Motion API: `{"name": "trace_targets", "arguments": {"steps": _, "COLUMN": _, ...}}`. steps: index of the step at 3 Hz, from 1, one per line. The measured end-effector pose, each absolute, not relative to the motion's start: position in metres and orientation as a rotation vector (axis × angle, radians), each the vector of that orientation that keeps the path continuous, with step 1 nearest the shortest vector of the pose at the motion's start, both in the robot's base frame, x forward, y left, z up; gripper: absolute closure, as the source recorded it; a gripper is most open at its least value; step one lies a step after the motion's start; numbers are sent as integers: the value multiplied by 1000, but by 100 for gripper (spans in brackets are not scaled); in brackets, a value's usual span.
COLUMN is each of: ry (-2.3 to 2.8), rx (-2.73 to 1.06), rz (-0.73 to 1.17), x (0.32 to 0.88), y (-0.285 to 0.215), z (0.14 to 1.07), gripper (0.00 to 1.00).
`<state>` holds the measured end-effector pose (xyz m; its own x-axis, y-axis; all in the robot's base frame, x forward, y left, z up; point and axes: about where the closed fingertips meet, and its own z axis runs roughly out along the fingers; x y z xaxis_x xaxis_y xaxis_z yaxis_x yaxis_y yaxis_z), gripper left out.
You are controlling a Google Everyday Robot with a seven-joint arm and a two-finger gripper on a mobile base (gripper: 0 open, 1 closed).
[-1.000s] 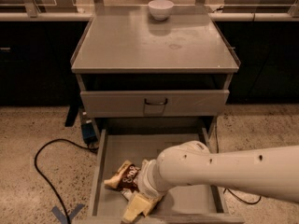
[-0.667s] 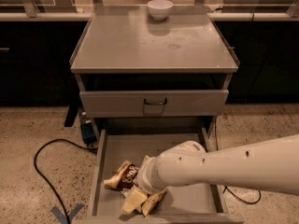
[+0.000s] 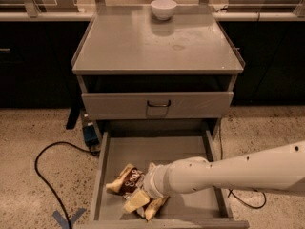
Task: Pick brown chip bag from middle drawer and place on counter
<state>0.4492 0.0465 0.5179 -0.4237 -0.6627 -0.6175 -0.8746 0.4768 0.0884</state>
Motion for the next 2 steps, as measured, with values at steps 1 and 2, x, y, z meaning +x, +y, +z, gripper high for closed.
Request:
{"name": "trace_targets", "arguments": {"steps": 1, "ry": 2224, "rx": -1189, "rz": 675, "x": 448, "y": 48, "z": 481, "gripper": 0}}
{"name": "trace_targets", "arguments": {"steps": 2, "ry": 2224, "rx": -1189, "rz": 675, "x": 448, "y": 48, "z": 481, "gripper": 0}}
